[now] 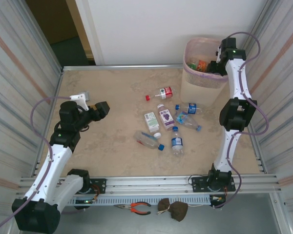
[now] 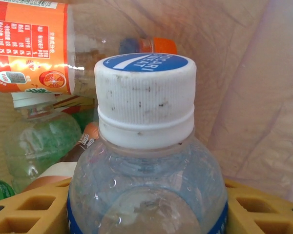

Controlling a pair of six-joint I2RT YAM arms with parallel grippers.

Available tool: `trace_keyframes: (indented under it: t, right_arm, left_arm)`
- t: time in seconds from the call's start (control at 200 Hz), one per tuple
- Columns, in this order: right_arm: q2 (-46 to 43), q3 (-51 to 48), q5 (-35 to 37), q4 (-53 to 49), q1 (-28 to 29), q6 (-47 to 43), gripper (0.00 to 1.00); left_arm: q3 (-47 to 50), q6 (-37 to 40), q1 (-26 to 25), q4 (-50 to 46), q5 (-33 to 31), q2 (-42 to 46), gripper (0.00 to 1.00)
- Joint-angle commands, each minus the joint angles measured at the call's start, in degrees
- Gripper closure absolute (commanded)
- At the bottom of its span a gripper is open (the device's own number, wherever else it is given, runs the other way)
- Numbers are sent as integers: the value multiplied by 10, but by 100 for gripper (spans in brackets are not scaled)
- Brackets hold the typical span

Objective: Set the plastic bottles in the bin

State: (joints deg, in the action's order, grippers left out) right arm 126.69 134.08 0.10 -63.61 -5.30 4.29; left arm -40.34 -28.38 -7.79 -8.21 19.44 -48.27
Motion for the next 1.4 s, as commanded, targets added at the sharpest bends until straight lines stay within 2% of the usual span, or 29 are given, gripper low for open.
trace_keyframes:
  t: [0.0,0.296,0.511,0.987,1.262,1.393]
  right_arm:
    - [34,5,-19,-42,-7,10,41]
    - [17,31,-6,-49,-5,10,23]
    - [-41,42,11,-35,-2,9,16]
    - [-139,68,51,-7,27,-7,13]
    - [-195,60,32,-3,54,-20,15]
    - [-240,6,12,17,79,-48,17]
  left_arm:
    - [6,-4,7,16,7,6,24]
    - [3,-5,11,17,11,9,24]
    - [-1,-4,13,17,15,6,24]
    - [-9,-2,15,16,22,4,24]
    - [-19,3,15,11,43,-9,26]
    - [-20,4,14,10,49,-15,26]
